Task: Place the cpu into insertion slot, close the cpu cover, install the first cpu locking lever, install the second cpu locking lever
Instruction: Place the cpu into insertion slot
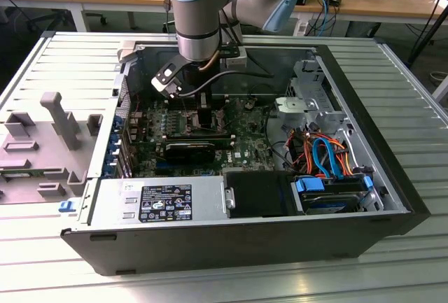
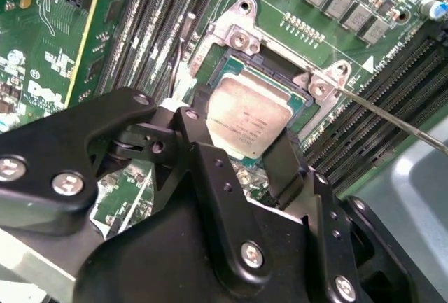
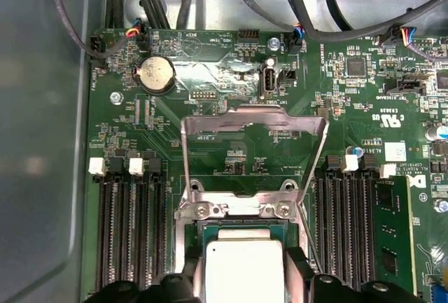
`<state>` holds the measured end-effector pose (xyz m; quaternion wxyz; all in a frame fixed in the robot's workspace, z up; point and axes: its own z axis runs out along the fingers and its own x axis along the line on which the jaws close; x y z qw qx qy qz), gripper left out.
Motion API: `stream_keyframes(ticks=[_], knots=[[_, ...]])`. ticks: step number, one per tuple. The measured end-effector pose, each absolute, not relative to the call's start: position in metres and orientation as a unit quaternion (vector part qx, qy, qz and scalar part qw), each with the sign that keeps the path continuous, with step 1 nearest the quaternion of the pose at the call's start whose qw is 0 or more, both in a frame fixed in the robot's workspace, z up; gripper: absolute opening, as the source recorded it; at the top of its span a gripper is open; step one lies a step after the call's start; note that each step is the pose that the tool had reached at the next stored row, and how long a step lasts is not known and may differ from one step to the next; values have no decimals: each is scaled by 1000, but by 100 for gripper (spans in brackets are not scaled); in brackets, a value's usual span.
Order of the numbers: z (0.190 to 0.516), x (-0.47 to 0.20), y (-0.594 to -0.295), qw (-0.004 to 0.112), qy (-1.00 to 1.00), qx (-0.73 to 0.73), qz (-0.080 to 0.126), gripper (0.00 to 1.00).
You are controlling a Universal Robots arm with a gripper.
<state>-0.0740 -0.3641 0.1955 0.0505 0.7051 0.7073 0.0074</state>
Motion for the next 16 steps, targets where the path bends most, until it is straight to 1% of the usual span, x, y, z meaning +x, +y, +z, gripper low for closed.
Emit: stream_keyframes(ticks=[1,7,9,14,16], knots=[[195,-74,-364,50,707,705,8,61],[196,-74,-364,50,707,705,7,61],[200,-74,-364,50,707,705,7,61],[206,-74,-364,48,707,705,9,61],[206,-74,-361,46,707,705,12,60]])
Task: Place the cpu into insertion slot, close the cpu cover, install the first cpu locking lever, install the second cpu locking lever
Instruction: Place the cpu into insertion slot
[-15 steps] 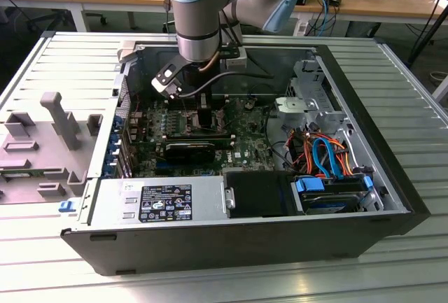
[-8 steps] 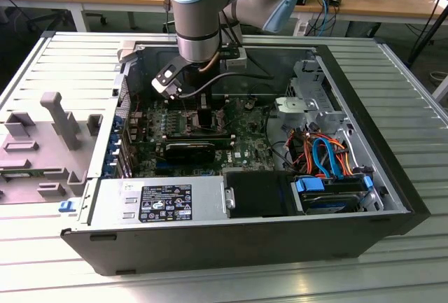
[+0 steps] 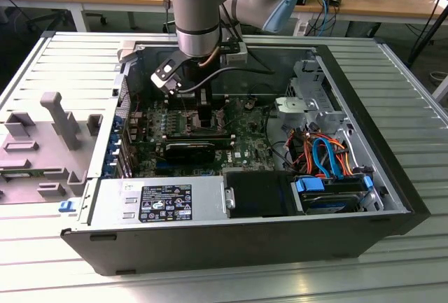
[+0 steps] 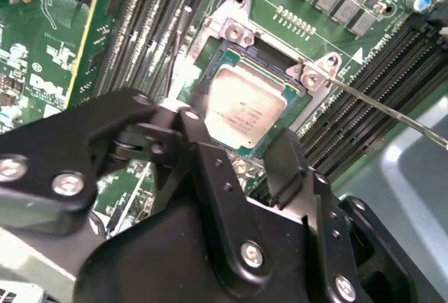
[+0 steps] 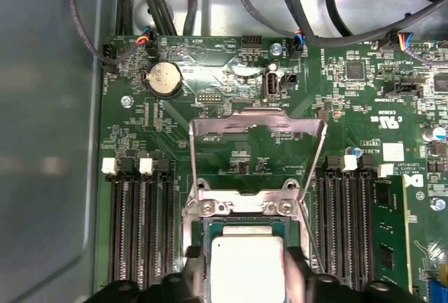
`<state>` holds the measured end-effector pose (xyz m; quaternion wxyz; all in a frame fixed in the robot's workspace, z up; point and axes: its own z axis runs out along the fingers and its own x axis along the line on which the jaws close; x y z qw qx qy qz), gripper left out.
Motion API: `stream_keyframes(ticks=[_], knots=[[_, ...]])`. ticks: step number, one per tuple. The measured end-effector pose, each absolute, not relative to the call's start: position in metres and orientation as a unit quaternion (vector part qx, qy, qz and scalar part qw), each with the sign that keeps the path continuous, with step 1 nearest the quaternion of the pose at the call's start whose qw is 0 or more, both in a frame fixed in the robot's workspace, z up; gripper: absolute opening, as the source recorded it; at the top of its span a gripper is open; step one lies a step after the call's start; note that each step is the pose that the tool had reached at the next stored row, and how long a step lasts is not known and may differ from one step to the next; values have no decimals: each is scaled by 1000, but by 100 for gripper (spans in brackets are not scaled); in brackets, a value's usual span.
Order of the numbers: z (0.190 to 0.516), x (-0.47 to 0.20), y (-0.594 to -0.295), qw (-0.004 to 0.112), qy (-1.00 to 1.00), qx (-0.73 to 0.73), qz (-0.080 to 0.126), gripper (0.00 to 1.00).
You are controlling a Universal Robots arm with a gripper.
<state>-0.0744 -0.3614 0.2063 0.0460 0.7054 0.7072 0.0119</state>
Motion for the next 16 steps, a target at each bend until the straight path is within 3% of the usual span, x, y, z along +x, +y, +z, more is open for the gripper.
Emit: stream_keyframes(ticks=[2,3,4,7,9,10,16], knots=[[206,-75,-360,45,707,705,13,47],[206,-75,-360,44,707,705,14,35],[206,-75,-360,43,707,706,15,35],[206,-76,-360,39,707,706,19,16],[206,-77,-360,37,707,706,21,16],[206,-77,-361,36,707,706,22,11],[205,-77,-362,36,707,706,21,11]])
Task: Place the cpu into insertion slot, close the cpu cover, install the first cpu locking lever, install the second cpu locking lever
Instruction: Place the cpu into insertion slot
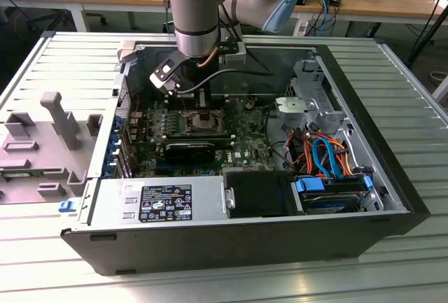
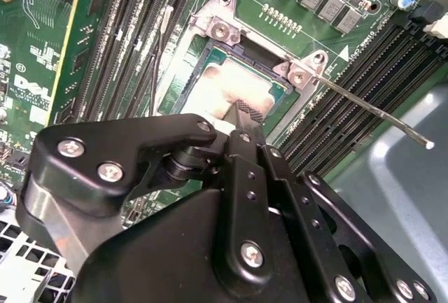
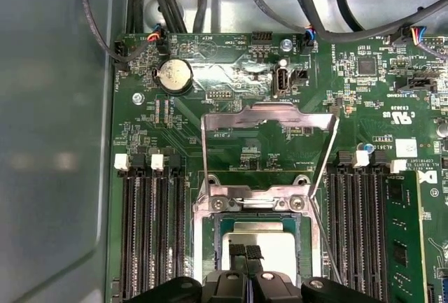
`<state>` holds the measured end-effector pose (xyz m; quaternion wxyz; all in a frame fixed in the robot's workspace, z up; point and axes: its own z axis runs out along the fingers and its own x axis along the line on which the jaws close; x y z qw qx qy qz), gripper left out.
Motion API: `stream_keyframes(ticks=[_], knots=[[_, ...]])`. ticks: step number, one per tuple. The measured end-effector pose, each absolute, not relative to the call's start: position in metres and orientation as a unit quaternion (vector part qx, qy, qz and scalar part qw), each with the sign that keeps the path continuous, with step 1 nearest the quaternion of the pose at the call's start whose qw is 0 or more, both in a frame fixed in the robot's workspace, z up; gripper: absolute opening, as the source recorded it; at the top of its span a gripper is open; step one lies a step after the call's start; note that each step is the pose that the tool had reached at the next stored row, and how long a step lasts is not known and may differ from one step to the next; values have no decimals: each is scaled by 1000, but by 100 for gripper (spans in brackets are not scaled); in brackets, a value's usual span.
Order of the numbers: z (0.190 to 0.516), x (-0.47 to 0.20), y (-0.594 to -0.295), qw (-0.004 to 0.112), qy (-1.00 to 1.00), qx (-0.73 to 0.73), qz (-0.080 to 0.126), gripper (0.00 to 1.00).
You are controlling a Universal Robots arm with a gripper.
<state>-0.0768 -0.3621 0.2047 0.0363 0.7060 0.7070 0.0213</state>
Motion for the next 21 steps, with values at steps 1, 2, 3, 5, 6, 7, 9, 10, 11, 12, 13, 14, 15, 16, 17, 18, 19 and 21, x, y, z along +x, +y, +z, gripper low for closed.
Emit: stream_keyframes(ticks=[1,2,3,5,6,7,9,10,11,12,13,14,15,16,17,18,19,21], knots=[[204,-77,-362,36,707,706,21,11],[204,-77,-362,36,707,706,22,11],[204,-77,-362,36,707,706,22,11],[205,-77,-362,36,707,706,22,11],[208,-76,-362,36,707,706,23,11],[211,-77,-362,36,707,706,22,11],[214,-77,-362,37,707,706,22,11],[214,-77,-363,37,707,706,22,11],[214,-77,-364,37,707,706,22,11],[214,-78,-366,37,707,706,22,11],[214,-78,-368,37,707,706,22,11],[214,-78,-370,37,707,706,22,11],[214,-78,-372,37,707,706,22,11],[213,-78,-374,37,707,706,22,11],[213,-78,-375,37,707,706,22,11],[213,-78,-378,37,707,706,22,11],[213,-78,-380,37,707,706,22,11],[213,-78,-380,41,707,706,18,11]])
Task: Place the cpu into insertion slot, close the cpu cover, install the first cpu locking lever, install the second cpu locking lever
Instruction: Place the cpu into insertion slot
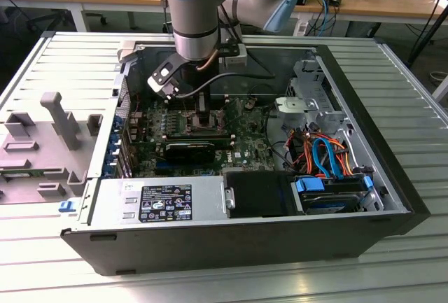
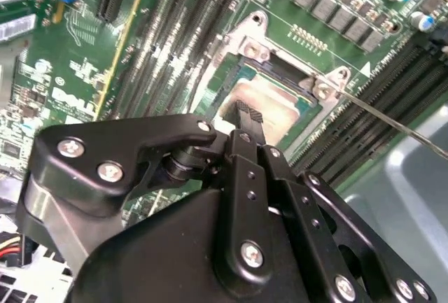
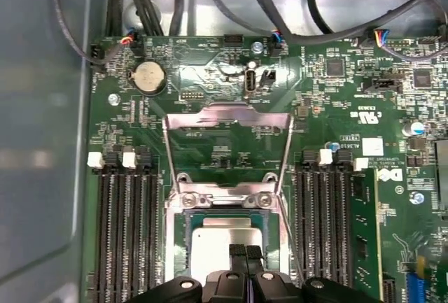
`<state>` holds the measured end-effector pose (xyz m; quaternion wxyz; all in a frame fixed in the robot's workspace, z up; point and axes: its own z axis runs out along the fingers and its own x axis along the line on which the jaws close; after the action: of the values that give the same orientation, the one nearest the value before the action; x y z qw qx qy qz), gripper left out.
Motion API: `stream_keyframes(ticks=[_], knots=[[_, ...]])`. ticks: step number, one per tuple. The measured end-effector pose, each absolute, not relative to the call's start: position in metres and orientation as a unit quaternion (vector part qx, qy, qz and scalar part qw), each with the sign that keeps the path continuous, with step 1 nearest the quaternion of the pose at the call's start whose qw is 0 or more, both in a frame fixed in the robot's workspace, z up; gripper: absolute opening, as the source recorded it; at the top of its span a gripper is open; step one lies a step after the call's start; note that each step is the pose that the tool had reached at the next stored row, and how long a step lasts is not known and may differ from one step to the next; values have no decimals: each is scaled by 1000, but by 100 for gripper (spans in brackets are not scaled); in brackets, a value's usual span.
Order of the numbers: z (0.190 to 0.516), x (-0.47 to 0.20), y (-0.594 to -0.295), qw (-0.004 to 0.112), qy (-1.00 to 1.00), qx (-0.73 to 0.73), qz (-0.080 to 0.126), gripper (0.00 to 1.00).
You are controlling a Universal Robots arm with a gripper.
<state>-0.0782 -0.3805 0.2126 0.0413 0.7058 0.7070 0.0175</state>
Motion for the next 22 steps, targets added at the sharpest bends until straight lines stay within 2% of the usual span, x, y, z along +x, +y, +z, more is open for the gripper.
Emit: stream_keyframes(ticks=[4,22], knots=[[212,-78,-381,72,707,703,-14,11],[206,-78,-380,74,707,703,-15,11]])
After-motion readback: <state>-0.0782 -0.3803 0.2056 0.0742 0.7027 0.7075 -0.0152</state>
